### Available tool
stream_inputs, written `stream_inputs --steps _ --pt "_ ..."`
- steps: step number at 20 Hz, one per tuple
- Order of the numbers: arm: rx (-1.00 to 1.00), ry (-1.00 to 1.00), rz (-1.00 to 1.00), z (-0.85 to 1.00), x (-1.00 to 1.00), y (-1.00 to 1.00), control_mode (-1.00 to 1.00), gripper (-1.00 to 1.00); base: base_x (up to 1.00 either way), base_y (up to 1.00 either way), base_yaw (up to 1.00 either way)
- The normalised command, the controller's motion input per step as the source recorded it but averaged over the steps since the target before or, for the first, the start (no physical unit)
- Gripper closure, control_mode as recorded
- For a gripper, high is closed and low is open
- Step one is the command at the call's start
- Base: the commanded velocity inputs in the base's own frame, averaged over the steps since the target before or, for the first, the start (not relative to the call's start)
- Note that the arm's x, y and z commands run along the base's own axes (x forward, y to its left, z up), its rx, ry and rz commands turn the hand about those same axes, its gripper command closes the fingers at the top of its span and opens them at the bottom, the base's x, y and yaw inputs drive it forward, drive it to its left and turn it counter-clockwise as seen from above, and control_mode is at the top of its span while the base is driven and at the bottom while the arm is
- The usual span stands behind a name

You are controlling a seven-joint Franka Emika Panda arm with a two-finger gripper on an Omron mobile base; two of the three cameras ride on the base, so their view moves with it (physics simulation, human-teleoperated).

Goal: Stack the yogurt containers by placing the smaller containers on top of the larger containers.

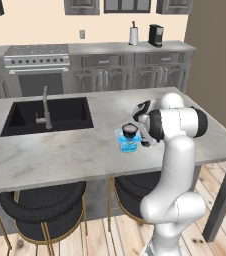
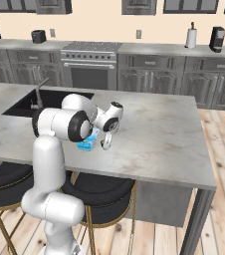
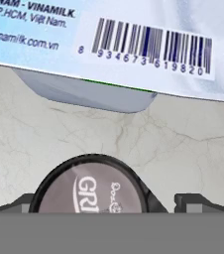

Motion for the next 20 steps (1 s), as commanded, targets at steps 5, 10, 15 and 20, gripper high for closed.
stream_inputs --steps 5,10,15,20 --pt "0.0 0.0 0.0 -0.04 0.02 -0.05 -1.0 -1.0 0.0 0.0 0.0" --pt "0.0 0.0 0.0 -0.07 0.0 -0.07 -1.0 -1.0 0.0 0.0 0.0" --pt "0.0 0.0 0.0 -0.05 0.0 -0.06 -1.0 -1.0 0.0 0.0 0.0" --pt "0.0 0.0 0.0 -0.02 0.02 -0.02 -1.0 1.0 0.0 0.0 0.0"
